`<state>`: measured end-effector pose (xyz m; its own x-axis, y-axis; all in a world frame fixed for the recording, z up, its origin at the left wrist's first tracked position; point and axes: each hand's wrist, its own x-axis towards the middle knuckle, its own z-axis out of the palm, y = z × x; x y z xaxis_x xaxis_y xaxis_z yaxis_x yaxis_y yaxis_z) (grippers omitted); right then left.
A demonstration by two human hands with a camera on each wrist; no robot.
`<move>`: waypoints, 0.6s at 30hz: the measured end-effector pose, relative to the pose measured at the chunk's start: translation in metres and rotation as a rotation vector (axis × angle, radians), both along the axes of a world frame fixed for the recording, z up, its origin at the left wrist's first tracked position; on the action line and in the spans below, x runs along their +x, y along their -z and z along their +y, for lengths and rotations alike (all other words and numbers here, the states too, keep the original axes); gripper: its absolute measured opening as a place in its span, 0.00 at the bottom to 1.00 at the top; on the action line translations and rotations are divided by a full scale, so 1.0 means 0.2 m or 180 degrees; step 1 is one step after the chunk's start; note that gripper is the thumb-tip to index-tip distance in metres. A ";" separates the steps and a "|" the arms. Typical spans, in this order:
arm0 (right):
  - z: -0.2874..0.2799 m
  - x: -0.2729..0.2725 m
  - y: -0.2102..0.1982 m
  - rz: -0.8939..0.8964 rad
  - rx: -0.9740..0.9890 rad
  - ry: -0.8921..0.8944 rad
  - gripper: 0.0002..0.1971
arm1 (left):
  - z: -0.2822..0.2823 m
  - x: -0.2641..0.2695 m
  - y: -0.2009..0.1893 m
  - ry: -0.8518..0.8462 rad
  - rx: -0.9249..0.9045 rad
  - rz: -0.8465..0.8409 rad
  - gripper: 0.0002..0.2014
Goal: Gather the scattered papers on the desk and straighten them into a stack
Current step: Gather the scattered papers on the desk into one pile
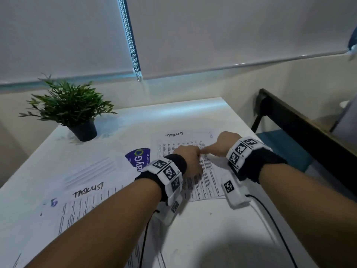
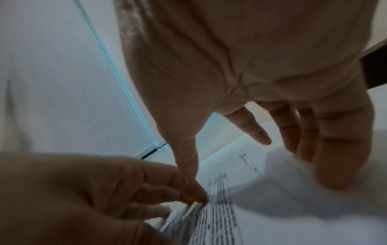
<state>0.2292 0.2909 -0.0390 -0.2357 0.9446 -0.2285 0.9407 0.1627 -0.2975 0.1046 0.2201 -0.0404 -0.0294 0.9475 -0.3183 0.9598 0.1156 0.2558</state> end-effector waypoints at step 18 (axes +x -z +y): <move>-0.07 0.06 -0.04 0.1881 -0.0187 0.0561 0.05 | 0.02 -0.21 -0.01 -0.1186 0.0011 -0.0846 0.47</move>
